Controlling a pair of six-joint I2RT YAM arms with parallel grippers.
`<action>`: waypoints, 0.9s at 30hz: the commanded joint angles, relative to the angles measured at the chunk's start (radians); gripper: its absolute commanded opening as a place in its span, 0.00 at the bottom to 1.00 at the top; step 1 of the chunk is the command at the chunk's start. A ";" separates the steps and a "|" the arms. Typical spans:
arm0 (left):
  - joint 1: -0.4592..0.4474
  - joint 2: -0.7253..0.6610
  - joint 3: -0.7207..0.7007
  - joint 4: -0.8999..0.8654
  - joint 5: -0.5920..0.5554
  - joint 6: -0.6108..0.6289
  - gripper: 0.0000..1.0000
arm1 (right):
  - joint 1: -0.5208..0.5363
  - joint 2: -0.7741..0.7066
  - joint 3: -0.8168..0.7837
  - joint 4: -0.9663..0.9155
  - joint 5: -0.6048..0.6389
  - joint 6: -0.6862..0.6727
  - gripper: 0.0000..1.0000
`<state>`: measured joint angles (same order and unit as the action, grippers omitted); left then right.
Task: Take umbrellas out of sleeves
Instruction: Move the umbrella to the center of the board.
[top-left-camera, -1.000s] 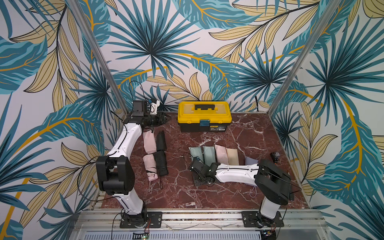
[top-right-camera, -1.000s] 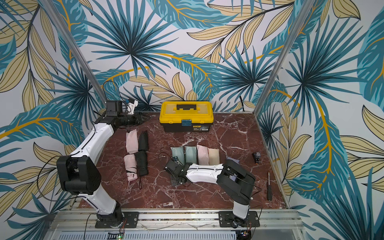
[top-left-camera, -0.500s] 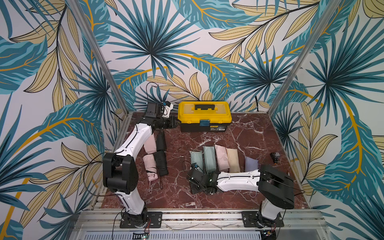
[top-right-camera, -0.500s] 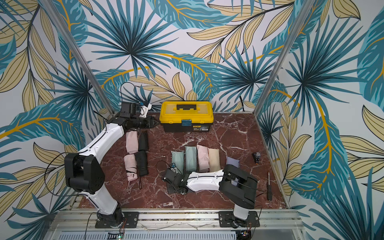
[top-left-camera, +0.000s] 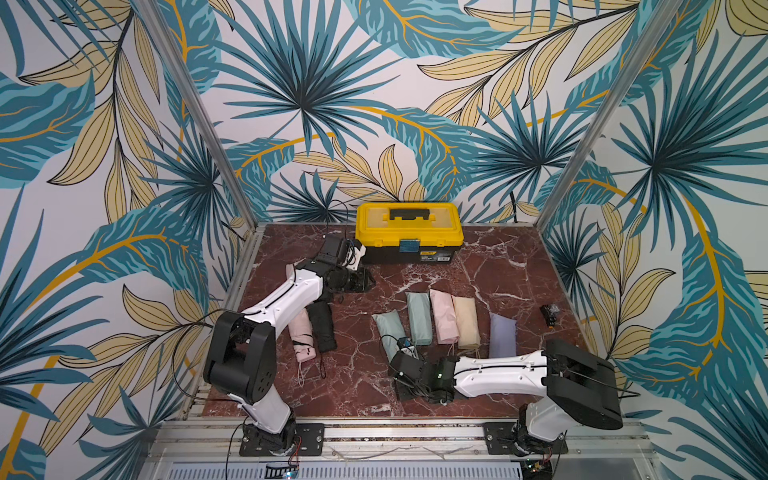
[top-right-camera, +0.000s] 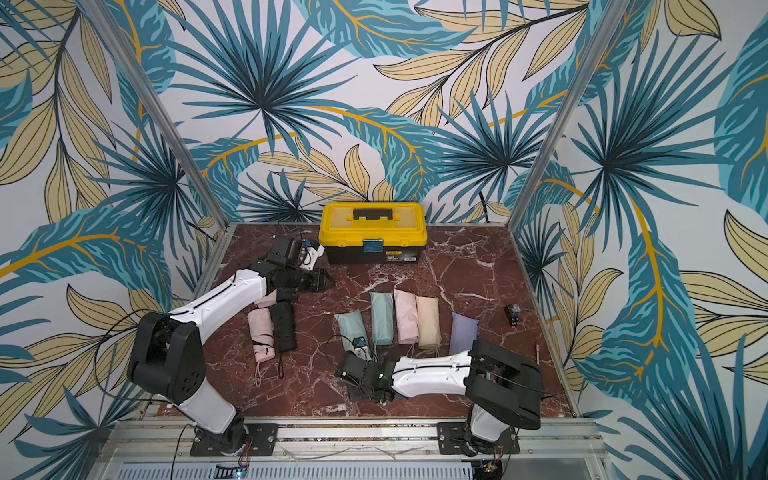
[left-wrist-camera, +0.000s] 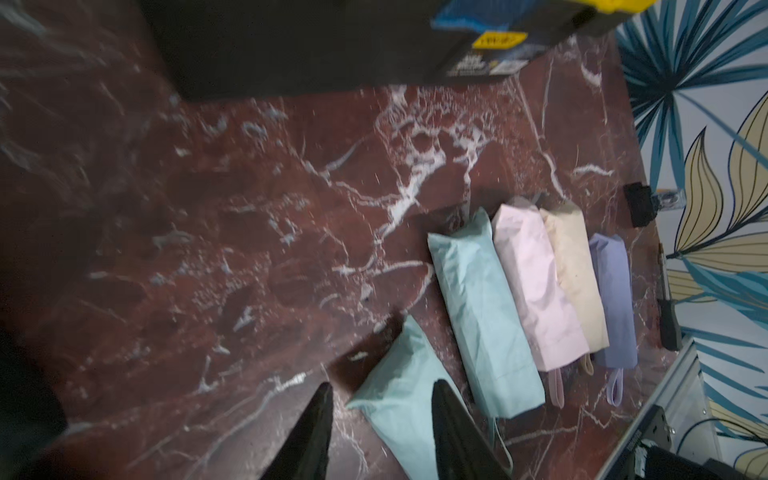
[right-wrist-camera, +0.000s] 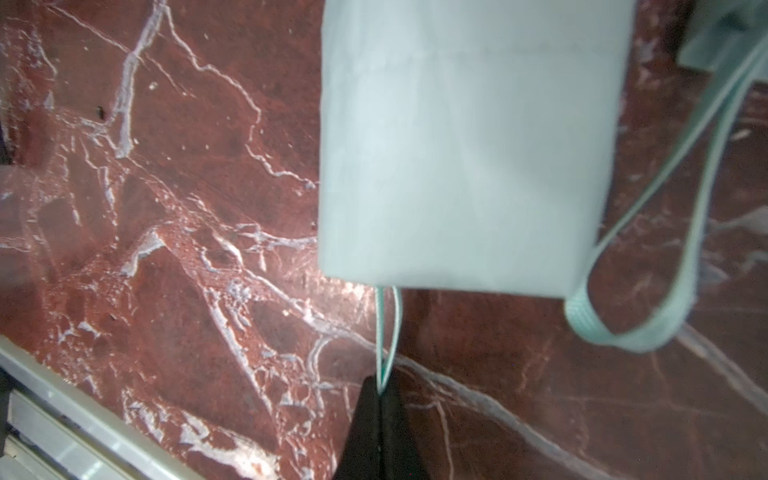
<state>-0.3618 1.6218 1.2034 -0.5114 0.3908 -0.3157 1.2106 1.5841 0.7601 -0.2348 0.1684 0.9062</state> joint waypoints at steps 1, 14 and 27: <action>-0.037 -0.081 -0.055 0.056 -0.059 -0.010 0.42 | 0.005 -0.014 -0.037 -0.031 0.035 0.026 0.00; -0.051 -0.140 -0.252 0.159 -0.055 -0.129 0.45 | 0.006 -0.053 -0.100 0.005 0.059 0.049 0.00; -0.062 -0.103 -0.324 0.219 -0.079 -0.292 0.46 | 0.006 -0.020 -0.098 0.067 0.041 0.056 0.00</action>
<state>-0.4198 1.5059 0.8906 -0.3473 0.3157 -0.5819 1.2118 1.5333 0.6846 -0.1730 0.2161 0.9508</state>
